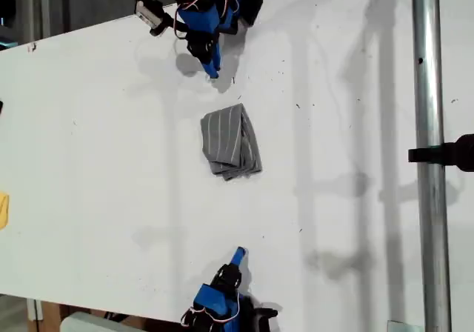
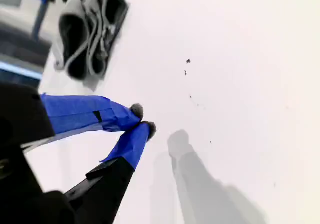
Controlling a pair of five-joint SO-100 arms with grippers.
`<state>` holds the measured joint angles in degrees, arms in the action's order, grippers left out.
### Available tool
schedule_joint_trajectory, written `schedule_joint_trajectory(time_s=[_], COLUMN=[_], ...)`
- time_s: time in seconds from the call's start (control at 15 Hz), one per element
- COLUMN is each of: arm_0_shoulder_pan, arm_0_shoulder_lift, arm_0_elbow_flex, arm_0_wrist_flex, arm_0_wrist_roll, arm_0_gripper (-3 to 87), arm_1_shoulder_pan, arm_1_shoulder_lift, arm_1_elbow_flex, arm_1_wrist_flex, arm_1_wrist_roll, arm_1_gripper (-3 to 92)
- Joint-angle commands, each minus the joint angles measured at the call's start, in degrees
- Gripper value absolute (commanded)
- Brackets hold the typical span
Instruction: Grasp corners of a towel and fold twice.
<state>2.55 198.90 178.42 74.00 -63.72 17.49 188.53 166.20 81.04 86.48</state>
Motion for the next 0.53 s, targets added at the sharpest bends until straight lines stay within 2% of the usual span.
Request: schedule_joint_trajectory(time_s=[0.0,0.47], arm_0_shoulder_pan=[-0.7,-0.7], arm_0_shoulder_lift=[0.4,0.4], arm_0_elbow_flex=[0.4,0.4], arm_0_wrist_flex=[0.0,0.0], arm_0_wrist_roll=[8.3,8.3], arm_0_gripper=[-0.3,-0.3], arm_1_shoulder_pan=[0.8,0.0], arm_1_shoulder_lift=[-0.3,-0.3], arm_1_elbow_flex=[-0.4,-0.4], arm_1_wrist_flex=[0.1,0.1], arm_1_wrist_roll=[-0.6,-0.6], arm_1_gripper=[10.1,10.1])
